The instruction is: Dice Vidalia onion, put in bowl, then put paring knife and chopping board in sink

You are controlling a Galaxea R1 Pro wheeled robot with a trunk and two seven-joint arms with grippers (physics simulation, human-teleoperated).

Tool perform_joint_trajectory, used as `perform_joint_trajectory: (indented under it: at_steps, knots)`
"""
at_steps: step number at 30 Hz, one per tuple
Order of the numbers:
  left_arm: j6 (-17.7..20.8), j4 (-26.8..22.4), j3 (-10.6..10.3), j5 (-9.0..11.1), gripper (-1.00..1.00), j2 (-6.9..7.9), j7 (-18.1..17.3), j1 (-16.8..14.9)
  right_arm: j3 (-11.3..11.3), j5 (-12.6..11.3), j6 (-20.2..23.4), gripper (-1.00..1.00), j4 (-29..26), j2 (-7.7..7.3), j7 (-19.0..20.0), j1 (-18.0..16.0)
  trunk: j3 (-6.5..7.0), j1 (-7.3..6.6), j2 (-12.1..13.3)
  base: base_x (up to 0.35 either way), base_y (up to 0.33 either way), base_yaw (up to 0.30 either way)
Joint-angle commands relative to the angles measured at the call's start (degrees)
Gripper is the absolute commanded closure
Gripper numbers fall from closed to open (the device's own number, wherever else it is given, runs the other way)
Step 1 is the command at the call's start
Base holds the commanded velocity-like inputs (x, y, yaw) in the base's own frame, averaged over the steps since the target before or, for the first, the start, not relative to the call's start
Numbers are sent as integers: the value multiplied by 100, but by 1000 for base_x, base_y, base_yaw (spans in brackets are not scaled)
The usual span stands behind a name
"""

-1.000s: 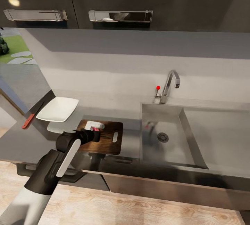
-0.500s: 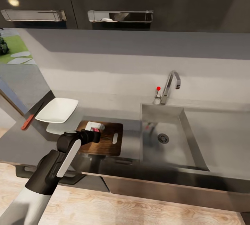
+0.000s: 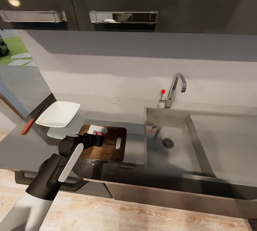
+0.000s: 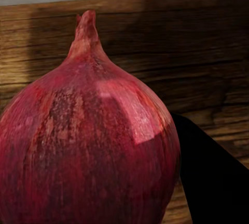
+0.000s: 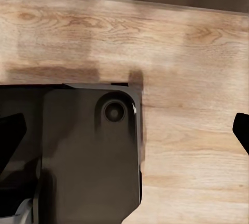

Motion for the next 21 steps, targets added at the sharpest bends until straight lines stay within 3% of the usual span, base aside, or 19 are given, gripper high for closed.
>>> perform_joint_trajectory:
  at_steps: [1, 21]
  knots:
    - [19, -6, -12, 54, 100, 5, 54, -5, 41, -56, -12, -100, -9, -10, -42, 1, -9, 3, -10, 0, 0, 0]
    - [19, -5, -8, 54, 100, 5, 54, -5, 41, -56, -12, -100, 0, -10, -42, 1, -39, 3, -10, 0, 0, 0]
